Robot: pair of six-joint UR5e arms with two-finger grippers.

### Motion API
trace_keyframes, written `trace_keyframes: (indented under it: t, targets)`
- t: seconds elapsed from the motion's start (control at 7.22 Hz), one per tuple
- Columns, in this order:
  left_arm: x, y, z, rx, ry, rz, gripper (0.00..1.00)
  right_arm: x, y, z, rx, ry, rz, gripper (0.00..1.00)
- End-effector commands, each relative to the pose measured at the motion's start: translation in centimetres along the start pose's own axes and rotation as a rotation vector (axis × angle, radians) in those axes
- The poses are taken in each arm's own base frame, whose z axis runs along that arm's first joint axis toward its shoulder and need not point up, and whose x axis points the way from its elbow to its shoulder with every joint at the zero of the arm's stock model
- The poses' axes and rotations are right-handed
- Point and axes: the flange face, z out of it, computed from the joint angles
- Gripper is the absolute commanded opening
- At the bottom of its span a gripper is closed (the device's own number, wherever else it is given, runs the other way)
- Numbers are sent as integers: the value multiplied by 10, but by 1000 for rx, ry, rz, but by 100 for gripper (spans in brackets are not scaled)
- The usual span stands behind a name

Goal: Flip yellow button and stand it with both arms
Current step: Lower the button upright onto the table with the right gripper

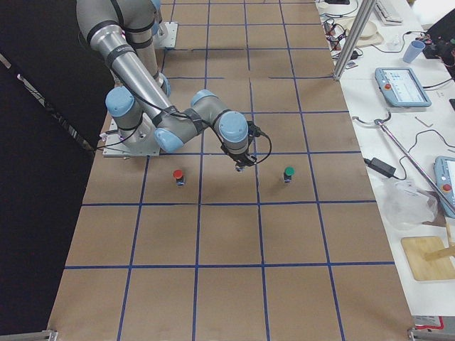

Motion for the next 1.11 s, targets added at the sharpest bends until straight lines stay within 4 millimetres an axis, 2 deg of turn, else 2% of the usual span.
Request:
trace_keyframes:
  t: [0.0,0.14,0.28,0.97]
  targets:
    - [0,0,-1,4,1,0,100,6,19,19,26,-31,-71,5]
    - [0,-1,0,1,4,0,100,8,34,29,57,-37,-87,6]
    - [1,-1,0,1,6,0,100,13,40,29,59,-38,-83,6]
    - [0,-3,2,2,3,0,100,15,40,52,129,-53,-113,10]
